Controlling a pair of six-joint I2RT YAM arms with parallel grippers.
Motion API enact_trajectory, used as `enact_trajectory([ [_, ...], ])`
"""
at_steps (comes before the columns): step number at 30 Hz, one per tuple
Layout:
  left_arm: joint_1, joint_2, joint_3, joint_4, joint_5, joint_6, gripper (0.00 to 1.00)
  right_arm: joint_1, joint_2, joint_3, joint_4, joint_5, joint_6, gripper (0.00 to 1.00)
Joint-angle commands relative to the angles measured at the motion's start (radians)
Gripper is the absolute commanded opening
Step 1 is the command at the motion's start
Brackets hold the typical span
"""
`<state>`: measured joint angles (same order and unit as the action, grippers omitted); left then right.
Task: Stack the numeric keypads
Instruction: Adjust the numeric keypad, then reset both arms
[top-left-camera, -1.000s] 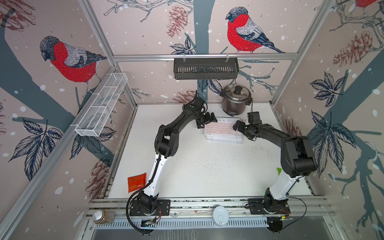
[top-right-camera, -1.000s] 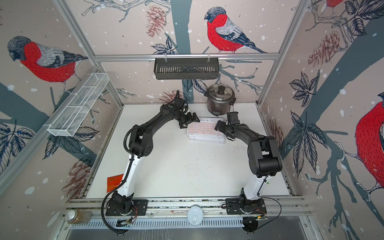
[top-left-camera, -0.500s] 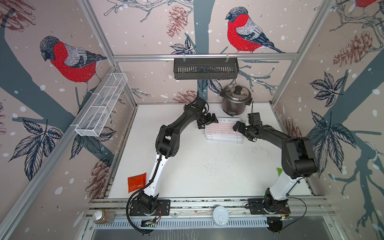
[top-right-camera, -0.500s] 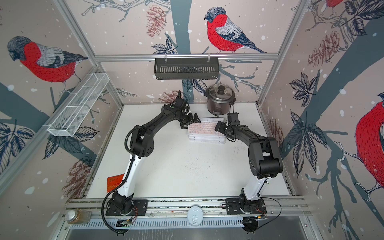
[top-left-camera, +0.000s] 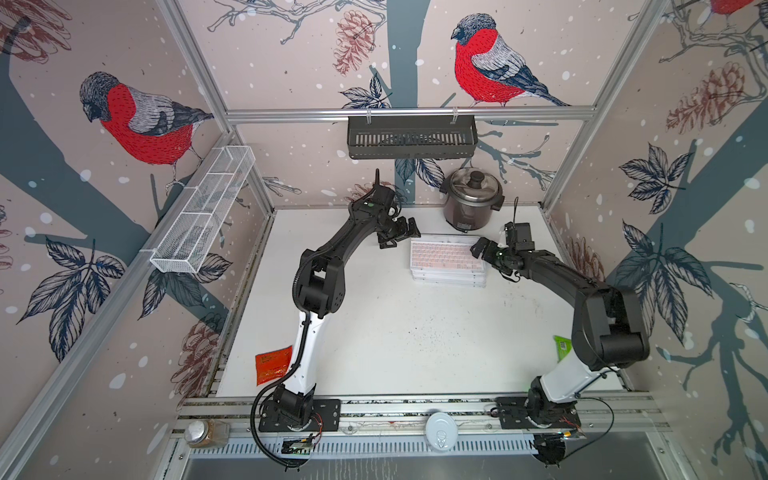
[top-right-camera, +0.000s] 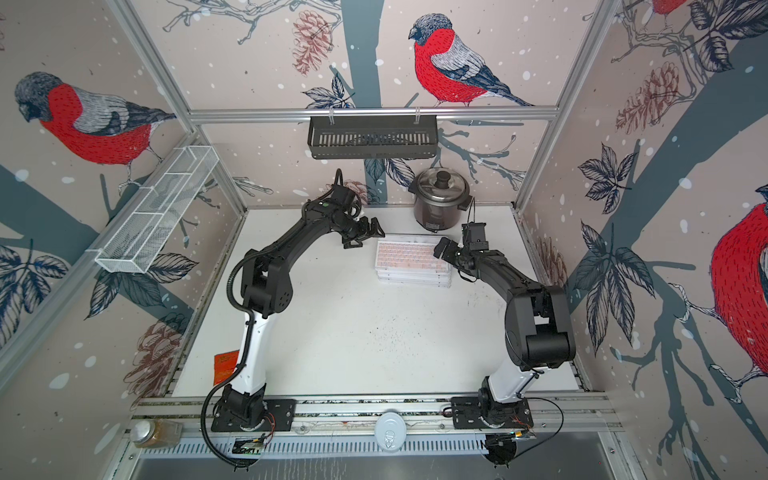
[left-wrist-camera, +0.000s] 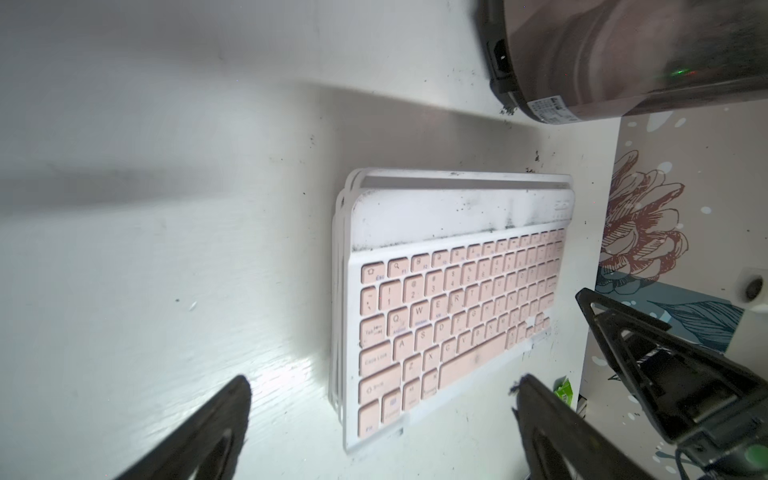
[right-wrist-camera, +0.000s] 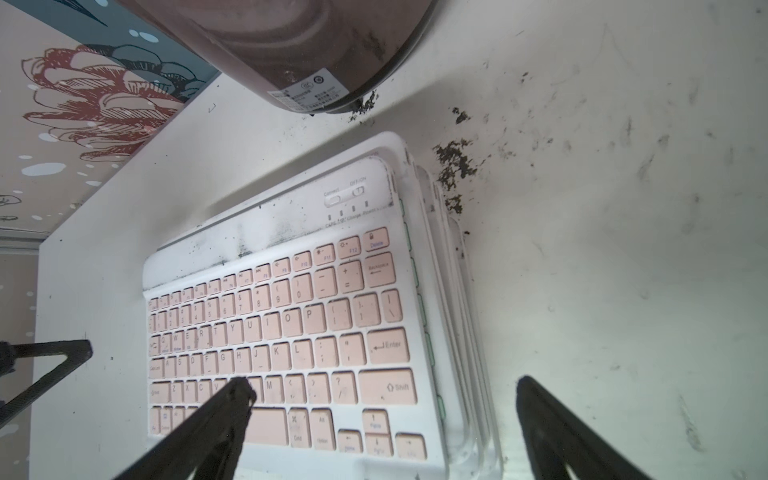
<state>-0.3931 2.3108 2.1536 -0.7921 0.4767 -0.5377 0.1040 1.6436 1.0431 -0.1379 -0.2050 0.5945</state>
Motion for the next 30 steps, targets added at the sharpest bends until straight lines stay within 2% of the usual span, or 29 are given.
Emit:
enact_trajectory([
  [1, 0.031, -0.079, -0.066, 0.034, -0.04, 0.061, 0.99, -0.031, -0.033, -0.007, -0.017, -0.006, -0.019, 1.0],
  [3, 0.045, -0.152, -0.147, 0.083, -0.068, 0.085, 0.99, -0.063, -0.058, -0.017, -0.024, 0.005, -0.021, 1.0],
  [6, 0.064, -0.295, -0.298, 0.168, -0.18, 0.134, 0.99, -0.135, -0.098, -0.042, -0.044, 0.055, -0.02, 1.0],
  [11, 0.145, -0.571, -0.64, 0.404, -0.388, 0.156, 0.99, -0.252, -0.178, -0.126, 0.009, 0.234, -0.003, 1.0],
  [14, 0.209, -0.7, -0.82, 0.517, -0.541, 0.159, 0.99, -0.263, -0.254, -0.225, 0.137, 0.435, -0.005, 1.0],
  [17, 0.276, -0.795, -1.011, 0.66, -0.706, 0.17, 0.99, -0.227, -0.328, -0.361, 0.321, 0.651, -0.057, 1.0],
  [19, 0.322, -0.838, -1.127, 0.747, -0.797, 0.164, 0.99, -0.175, -0.351, -0.46, 0.487, 0.775, -0.139, 1.0],
  [24, 0.358, -0.881, -1.423, 1.077, -1.073, 0.185, 0.99, -0.026, -0.265, -0.64, 0.889, 1.0, -0.367, 1.0],
  [26, 0.365, -0.863, -1.471, 1.143, -1.12, 0.176, 0.99, 0.033, -0.217, -0.661, 0.979, 1.064, -0.417, 1.0],
  [28, 0.367, -0.838, -1.52, 1.265, -1.134, 0.229, 0.99, 0.077, -0.188, -0.701, 1.134, 1.08, -0.486, 1.0],
  [30, 0.385, -0.811, -1.517, 1.272, -1.126, 0.231, 0.99, 0.118, -0.185, -0.721, 1.184, 1.086, -0.515, 1.0],
])
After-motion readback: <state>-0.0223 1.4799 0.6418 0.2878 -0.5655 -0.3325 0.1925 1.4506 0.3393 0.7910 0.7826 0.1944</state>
